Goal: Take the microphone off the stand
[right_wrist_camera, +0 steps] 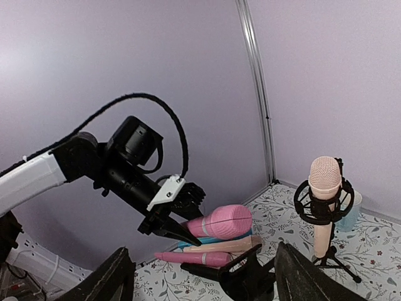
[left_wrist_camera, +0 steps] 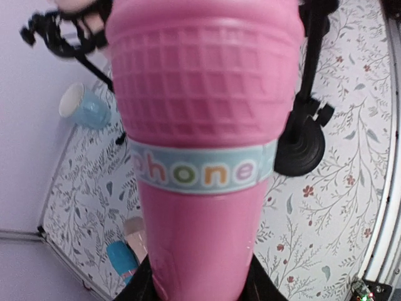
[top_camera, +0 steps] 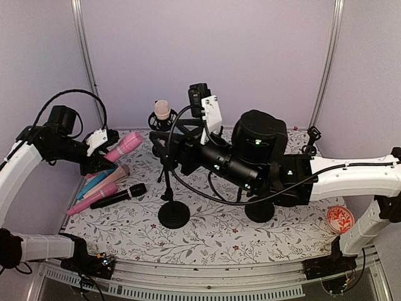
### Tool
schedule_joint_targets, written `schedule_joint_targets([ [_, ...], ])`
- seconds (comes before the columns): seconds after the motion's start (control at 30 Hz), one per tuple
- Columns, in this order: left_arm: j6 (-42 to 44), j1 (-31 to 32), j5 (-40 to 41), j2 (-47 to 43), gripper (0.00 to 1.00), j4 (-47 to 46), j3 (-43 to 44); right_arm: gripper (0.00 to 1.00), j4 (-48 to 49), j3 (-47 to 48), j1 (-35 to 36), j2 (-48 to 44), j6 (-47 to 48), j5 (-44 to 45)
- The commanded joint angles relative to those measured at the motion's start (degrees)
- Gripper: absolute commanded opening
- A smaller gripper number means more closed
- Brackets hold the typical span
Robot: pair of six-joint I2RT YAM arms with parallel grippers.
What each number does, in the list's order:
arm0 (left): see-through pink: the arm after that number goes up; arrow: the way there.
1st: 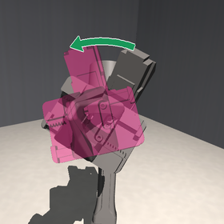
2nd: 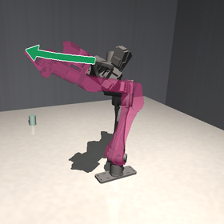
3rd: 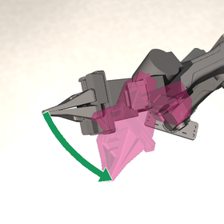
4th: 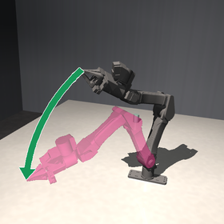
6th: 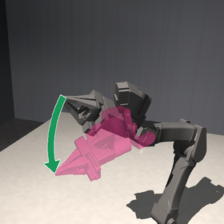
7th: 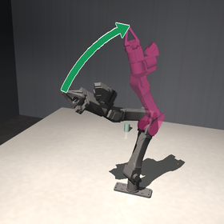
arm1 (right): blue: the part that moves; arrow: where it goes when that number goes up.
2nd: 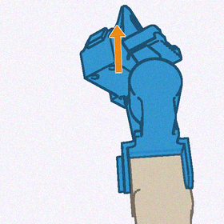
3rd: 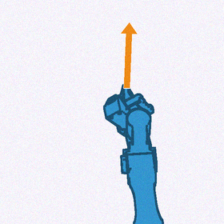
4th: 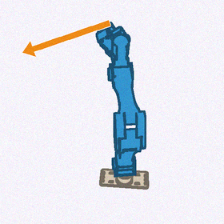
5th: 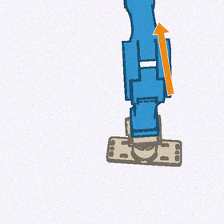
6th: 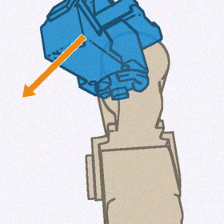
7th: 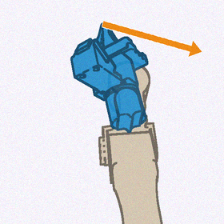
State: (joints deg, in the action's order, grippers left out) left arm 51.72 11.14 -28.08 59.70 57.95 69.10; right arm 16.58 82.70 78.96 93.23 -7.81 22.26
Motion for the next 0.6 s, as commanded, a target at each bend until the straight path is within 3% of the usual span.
schedule_joint_targets([
  [0.0, 5.1, -6.4, 2.4, 2.3, 0.0, 0.6, -8.7, 0.79, 0.3, -6.7, -0.2, -8.1, -6.5, 3.0],
  [0.3, 12.8, -7.8, 16.5, -0.1, 0.01, -13.6, -31.7, 0.7, -7.7, -23.5, -1.5, -17.2, -25.9, 5.5],
  [0.57, 10.0, -7.9, 19.6, 5.1, 0.04, -23.1, -37.7, 0.68, -23.4, -27.0, -1.9, -22.2, -34.0, -4.3],
])
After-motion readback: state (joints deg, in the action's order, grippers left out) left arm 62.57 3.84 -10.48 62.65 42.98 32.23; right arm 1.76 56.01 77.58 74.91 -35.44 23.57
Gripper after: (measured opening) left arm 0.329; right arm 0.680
